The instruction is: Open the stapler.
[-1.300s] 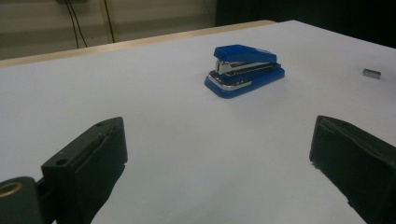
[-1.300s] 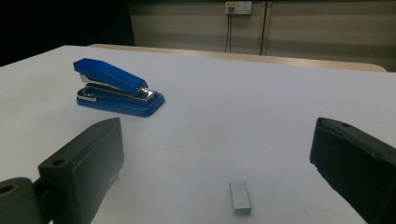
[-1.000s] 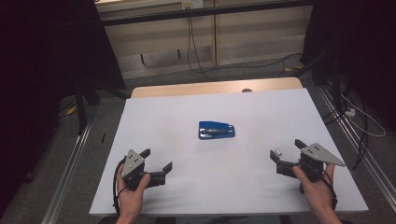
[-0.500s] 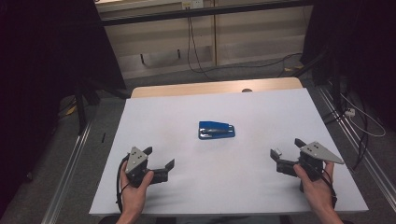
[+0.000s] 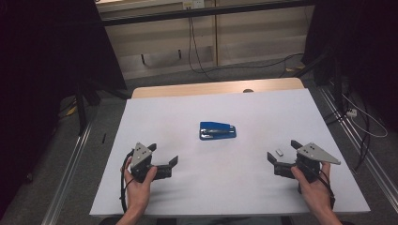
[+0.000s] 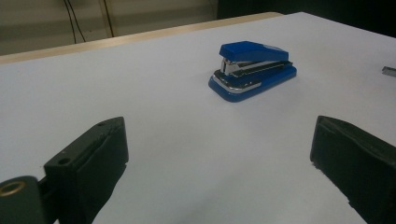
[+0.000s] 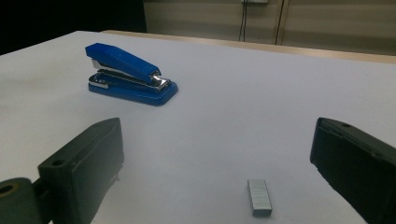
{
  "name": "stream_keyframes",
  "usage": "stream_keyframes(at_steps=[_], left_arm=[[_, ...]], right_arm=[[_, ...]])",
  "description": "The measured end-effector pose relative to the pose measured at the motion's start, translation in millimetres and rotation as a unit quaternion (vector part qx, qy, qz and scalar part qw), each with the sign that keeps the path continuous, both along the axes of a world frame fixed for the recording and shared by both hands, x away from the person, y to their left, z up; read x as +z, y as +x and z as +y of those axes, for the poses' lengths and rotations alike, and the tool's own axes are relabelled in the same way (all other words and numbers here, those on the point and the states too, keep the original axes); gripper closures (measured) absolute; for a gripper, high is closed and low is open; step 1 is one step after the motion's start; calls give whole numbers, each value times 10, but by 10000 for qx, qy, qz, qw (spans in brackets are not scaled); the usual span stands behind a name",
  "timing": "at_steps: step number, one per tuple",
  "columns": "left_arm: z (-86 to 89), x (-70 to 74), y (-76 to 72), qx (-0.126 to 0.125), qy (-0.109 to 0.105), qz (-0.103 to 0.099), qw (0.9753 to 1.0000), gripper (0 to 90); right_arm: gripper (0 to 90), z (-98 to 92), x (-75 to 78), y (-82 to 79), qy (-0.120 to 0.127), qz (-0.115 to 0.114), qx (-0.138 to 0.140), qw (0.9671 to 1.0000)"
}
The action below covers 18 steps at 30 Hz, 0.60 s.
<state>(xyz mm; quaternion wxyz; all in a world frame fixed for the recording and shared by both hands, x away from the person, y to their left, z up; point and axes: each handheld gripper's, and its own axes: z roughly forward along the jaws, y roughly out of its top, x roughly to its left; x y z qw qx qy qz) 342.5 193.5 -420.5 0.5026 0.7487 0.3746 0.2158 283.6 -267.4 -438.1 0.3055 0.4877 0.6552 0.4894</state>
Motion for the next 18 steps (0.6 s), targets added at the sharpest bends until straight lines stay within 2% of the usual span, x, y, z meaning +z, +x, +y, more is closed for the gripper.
stream_keyframes(at_steps=[3,7,8,11,14,17,18], left_arm=[[-55,9,38,-109,53,-42,9999,50],[-106,-5,79,-229,-16,61,9997,50],[-117,-5,96,-245,39,67,9997,50],[-130,0,125,-223,-12,55,9997,52],[-150,30,163,-211,8,-17,9998,53],[-160,29,195,-195,-97,26,9998,51],[-159,24,212,-203,-52,38,9998,51]], right_arm=[[23,27,-11,20,-21,0,67,10000],[23,67,-33,69,-11,48,115,9999],[22,81,-24,103,-51,78,213,9997],[21,74,10,133,-53,11,243,9997],[19,101,28,150,47,-35,238,9997],[18,186,26,158,-35,-43,353,9994],[18,219,28,167,-57,-55,396,9992]])
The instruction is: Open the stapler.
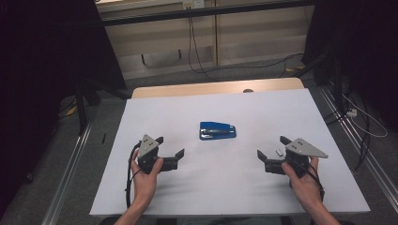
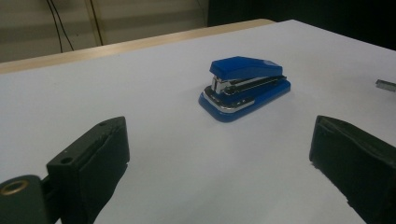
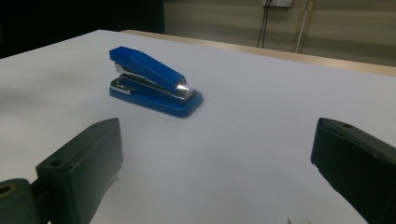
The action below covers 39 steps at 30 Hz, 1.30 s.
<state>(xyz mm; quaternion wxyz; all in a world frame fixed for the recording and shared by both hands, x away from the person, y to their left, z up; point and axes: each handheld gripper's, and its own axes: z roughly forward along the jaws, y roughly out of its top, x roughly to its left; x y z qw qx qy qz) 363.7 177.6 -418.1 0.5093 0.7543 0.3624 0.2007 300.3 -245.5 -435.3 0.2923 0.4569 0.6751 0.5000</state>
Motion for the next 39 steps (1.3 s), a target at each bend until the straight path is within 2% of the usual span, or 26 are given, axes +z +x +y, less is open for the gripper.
stream_keyframes(at_steps=[2,4,7,10,13,17,22,25,27,28,31,34,35,37,39], left_arm=[[-16,-10,49,-4,42,44,10000,52],[-20,-7,66,-13,85,19,10000,52],[-47,-8,119,-6,50,6,10000,58],[-85,-1,183,-70,145,50,9999,59],[-123,15,219,-97,183,5,9998,61],[-174,44,263,-71,46,-5,10000,61],[-235,88,323,-244,30,31,9997,63],[-274,83,372,-224,-43,14,9997,69],[-299,75,416,-258,46,19,9997,72],[-320,70,474,-322,109,93,9994,72],[-343,58,524,-357,109,151,9992,72],[-374,23,583,-374,6,93,9993,74],[-388,15,603,-418,46,164,9990,74],[-415,9,653,-460,165,186,9986,74],[-441,7,711,-479,116,207,9986,74]], right_arm=[[14,112,12,56,-76,-62,99,9999],[14,136,12,73,-88,-68,117,9999],[16,233,6,145,-68,-25,233,9997],[18,297,0,188,-94,13,329,9994],[19,363,10,236,-74,-1,400,9992],[19,450,37,286,-127,-47,513,9986],[9,544,57,318,-172,-146,730,9971],[6,594,50,369,-132,-84,741,9971],[9,634,36,410,-154,-53,762,9970],[21,680,12,459,-161,-16,843,9963],[39,719,-5,497,-116,36,903,9958],[52,785,-16,559,-127,63,954,9953],[52,808,-14,578,-85,86,980,9951],[56,851,-11,622,-101,40,1048,9944],[52,888,-12,674,-86,31,1086,9940]])
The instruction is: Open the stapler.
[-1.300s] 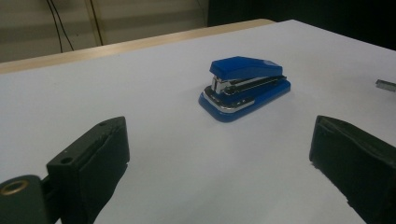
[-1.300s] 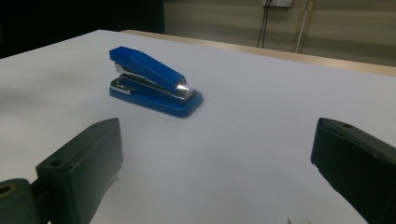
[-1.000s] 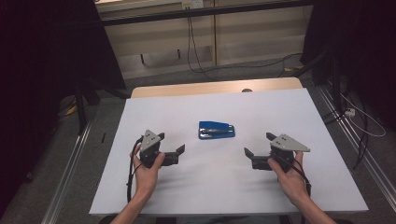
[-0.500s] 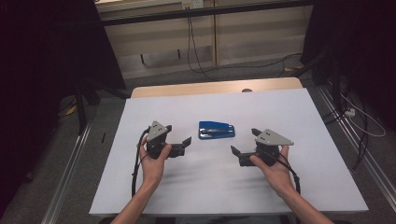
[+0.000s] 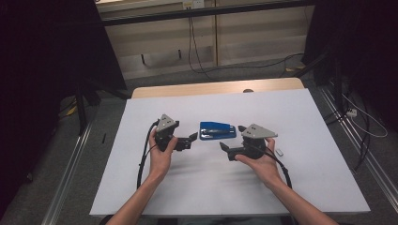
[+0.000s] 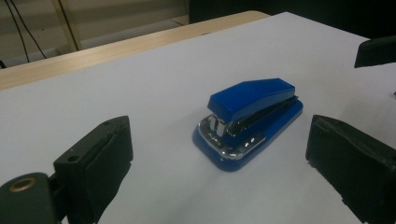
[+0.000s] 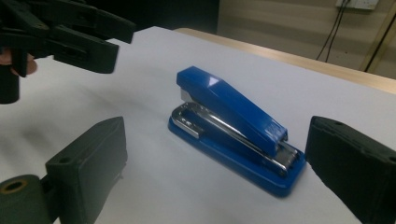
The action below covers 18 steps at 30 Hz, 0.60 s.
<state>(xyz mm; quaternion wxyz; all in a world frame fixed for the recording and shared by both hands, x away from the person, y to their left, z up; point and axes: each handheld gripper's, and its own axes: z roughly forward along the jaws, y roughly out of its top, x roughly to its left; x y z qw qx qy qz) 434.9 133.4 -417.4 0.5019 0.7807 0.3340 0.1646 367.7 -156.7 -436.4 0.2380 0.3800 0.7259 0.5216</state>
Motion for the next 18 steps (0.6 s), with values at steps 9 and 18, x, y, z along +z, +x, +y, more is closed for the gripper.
stream_keyframes(at_steps=[9,18], left_arm=[[-152,1,297,-154,15,-142,9998,69],[-139,26,429,-131,-4,-240,9996,62]], right_arm=[[76,152,-18,238,43,43,132,9999],[196,256,-32,340,75,83,365,9993]])
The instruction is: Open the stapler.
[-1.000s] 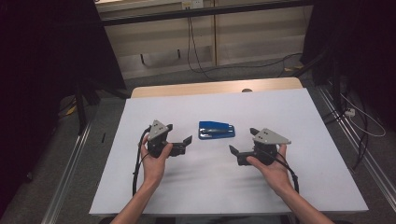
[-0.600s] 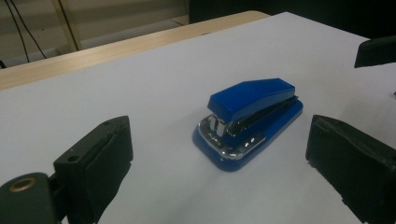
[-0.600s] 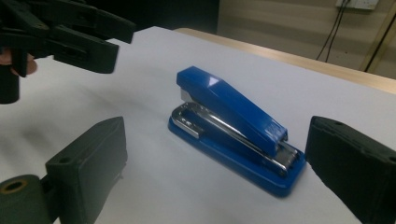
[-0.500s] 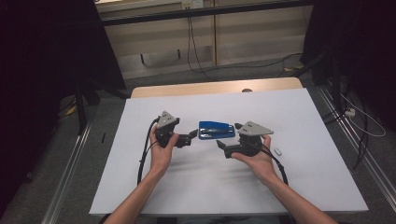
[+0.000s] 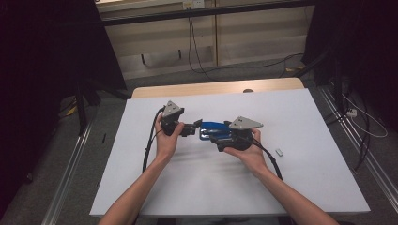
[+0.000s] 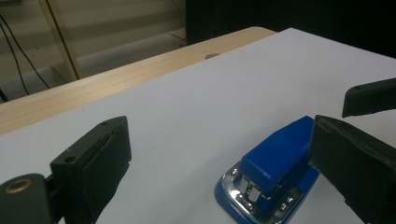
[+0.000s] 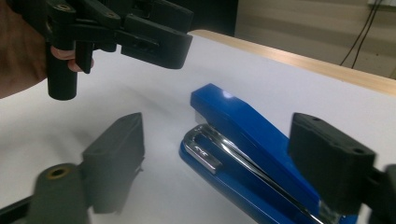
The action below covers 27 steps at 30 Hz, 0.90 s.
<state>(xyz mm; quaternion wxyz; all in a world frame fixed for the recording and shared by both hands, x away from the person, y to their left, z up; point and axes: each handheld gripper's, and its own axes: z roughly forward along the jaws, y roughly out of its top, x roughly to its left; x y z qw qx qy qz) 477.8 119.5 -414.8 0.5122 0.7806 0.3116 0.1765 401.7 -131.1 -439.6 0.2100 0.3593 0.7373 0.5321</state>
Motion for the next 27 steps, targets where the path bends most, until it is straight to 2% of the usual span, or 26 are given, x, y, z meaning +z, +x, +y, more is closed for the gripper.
stream_keyframes(at_steps=[3,6,7,9,11,14,16,19,23,27], left_arm=[[21,21,-28,-58,8,54,10000,54],[37,21,-20,-49,-38,101,9999,57],[46,7,-9,-105,-90,158,9998,57],[40,-14,-5,-116,-6,204,9997,58],[24,-29,-4,-116,84,203,9997,59],[23,-1,-10,-45,5,148,9999,60],[32,9,-5,-11,61,39,10000,60],[52,-21,16,-48,76,114,9999,63],[23,-66,14,-101,262,116,9995,70],[10,-58,-2,-86,270,167,9995,60]], right_arm=[[239,17,17,-3,44,-71,8,10000],[289,32,-5,22,57,-13,-16,10000],[325,34,-14,30,83,51,5,10000],[383,46,-32,42,43,139,78,9999],[476,57,-44,48,2,126,88,9999],[624,65,-46,55,-86,68,80,9999],[686,78,-43,69,-65,46,149,9999],[774,107,-40,84,-143,-13,232,9996],[897,137,-56,125,-6,109,224,9997],[900,166,-76,186,3,171,108,9998]])
